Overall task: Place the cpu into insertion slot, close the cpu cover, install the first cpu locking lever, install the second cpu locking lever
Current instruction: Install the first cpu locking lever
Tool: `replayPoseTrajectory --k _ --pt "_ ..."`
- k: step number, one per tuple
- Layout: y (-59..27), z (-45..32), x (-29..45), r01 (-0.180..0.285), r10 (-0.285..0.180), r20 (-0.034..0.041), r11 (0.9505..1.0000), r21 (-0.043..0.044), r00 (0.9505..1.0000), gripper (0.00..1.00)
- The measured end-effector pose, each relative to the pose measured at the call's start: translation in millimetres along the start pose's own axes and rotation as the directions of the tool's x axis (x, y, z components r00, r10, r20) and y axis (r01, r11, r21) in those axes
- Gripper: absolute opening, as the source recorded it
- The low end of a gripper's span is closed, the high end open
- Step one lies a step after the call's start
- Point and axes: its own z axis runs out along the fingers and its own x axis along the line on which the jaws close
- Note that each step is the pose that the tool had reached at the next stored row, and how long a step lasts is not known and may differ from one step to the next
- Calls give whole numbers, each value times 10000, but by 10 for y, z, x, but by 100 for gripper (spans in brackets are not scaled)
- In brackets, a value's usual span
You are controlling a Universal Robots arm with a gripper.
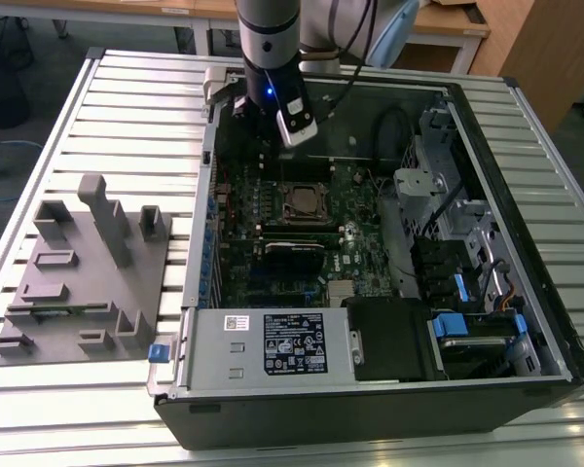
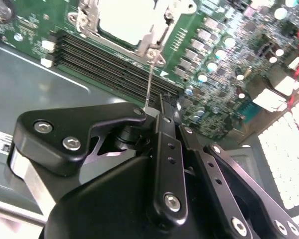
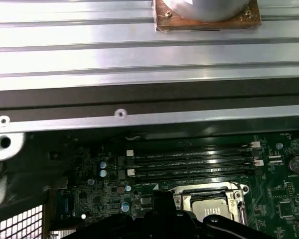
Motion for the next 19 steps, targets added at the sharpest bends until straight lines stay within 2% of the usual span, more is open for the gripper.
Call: replayPoseTrajectory --k 6,12,13,15,16,19 --pt "10 13 -134 0 0 0 10000 0 10000 10" --pt "11 15 -149 -1 1 1 10000 0 10000 10" --pt "12 18 -153 3 -3 3 10000 16 10000 10" --pt "15 25 -161 13 -13 12 9999 159 10000 10" --pt "15 31 -169 18 -18 16 9998 197 10000 10" --pt "19 54 -209 19 -19 17 9997 224 10000 10"
